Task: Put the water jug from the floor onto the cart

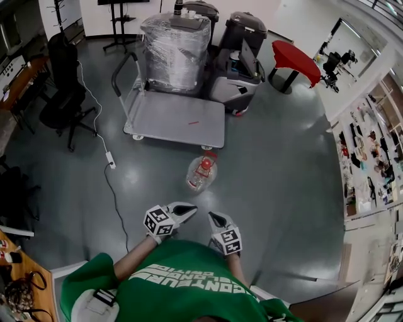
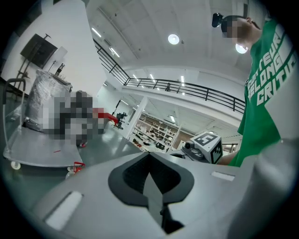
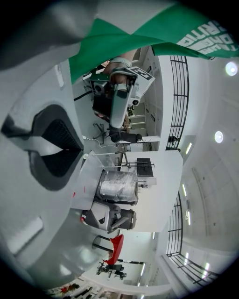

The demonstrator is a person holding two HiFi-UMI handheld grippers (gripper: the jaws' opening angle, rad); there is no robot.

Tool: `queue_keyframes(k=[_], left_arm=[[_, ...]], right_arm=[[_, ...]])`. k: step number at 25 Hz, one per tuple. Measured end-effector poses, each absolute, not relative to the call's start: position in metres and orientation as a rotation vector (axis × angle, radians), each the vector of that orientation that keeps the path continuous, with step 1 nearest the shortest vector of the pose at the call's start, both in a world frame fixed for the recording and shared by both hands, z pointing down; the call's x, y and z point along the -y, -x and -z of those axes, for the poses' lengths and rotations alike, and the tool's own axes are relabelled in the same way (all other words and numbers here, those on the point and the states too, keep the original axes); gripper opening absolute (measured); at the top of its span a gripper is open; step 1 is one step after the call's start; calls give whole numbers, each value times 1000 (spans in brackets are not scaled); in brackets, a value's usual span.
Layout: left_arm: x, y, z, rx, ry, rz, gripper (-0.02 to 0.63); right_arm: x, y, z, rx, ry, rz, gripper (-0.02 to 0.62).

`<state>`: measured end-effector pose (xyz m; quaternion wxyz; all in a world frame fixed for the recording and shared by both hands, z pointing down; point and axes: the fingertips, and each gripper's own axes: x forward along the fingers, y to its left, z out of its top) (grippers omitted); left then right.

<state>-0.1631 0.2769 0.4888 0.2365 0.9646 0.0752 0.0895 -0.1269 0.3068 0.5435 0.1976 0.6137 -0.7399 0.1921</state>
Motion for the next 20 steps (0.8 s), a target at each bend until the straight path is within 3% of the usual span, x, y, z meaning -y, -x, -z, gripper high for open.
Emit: queue_keyframes(k=[13, 20], left_arm=[[-209, 196, -500, -187, -2624, -254, 12], [-186, 182, -505, -178, -2605, -271, 12]], right_arm=[[-249, 194, -558, 2108, -1543, -517, -8], [-225, 189, -569, 2142, -1439, -532, -8]])
